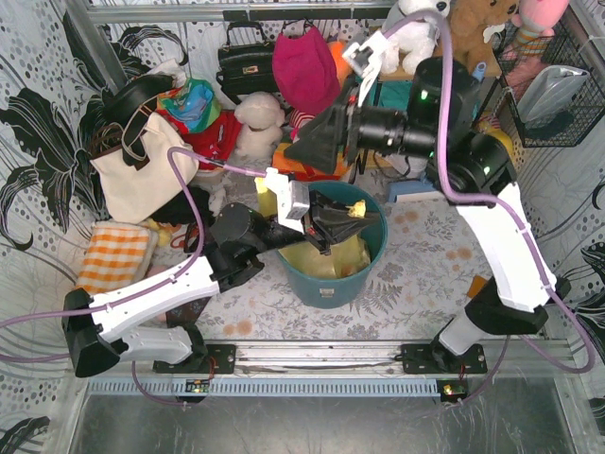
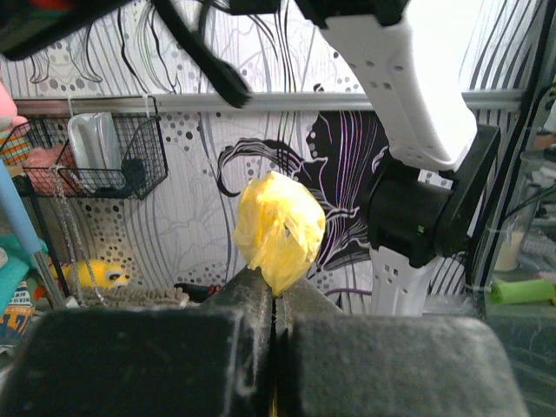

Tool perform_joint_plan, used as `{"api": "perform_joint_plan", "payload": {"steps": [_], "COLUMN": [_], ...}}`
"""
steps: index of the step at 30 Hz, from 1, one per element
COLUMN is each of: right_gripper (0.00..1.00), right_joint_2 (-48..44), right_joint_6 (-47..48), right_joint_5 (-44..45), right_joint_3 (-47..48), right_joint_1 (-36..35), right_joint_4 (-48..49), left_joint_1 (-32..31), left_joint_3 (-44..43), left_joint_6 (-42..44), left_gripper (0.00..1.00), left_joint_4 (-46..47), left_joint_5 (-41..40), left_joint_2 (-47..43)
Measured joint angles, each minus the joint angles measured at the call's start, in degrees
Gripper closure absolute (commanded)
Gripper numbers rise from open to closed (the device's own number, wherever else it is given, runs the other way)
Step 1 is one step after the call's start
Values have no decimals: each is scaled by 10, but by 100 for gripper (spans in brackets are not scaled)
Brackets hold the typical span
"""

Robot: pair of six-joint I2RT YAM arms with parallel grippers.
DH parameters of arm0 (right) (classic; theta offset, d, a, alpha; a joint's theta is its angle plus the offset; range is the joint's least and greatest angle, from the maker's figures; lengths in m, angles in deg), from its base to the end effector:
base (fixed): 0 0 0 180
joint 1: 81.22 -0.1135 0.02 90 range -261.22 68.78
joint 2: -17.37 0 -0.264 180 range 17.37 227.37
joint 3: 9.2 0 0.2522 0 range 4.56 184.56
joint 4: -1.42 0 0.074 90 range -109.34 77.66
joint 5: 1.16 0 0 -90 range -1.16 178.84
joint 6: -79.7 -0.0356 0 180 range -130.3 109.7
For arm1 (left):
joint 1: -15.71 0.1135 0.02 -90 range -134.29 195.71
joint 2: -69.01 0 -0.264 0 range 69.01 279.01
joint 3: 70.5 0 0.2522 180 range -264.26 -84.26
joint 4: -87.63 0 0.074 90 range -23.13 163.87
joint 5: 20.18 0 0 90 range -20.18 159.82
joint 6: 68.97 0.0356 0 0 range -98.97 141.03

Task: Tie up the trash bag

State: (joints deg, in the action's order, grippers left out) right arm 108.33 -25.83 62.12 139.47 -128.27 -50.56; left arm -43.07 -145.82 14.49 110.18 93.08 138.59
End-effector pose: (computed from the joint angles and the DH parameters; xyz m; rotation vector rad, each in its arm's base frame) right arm 0.1684 0.2044 0.6012 -0.8148 1.3850 1.2077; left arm 0.1294 -0.2406 0.4367 0.8547 0.8509 -1.2276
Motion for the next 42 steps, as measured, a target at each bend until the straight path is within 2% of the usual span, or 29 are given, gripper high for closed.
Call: {"api": "perform_joint_plan", "payload": {"steps": [5,11,17,28,33,36,39,42], "right_gripper": [38,35,32,31,38,47,50,63], "right_joint_2": [24,56,67,91,96,96,96,96], "right_joint_6": [-79,-135,-144,-119,-115,-110,-106,-104], "right_joint_5": [-126,-233,-256,-253,-246,-243,-242,-241], "right_joint_3": [0,0,0,34,34,34,34,30], "right_joint_1": [107,112,106,38,18,11,8,7], "right_joint_4": [26,49,53,52,51,51,52,57], "left_joint_1": [0,0,0,0,0,-1,-1,-1], "left_joint_3": [-19,-35,-35,-35,-35,-35,-33,-32], "left_joint_6": [42,81,98,101,100,100,96,91], "left_gripper": [100,100,100,100,100,100,100,100], "left_joint_4": [-71,-139,-171,-183,-188,-191,-192,-192], "left_joint_5": [10,14,19,28,34,39,42,44], "left_joint_2": [-5,-6,-7,-13,-18,-18,-18,-18]}}
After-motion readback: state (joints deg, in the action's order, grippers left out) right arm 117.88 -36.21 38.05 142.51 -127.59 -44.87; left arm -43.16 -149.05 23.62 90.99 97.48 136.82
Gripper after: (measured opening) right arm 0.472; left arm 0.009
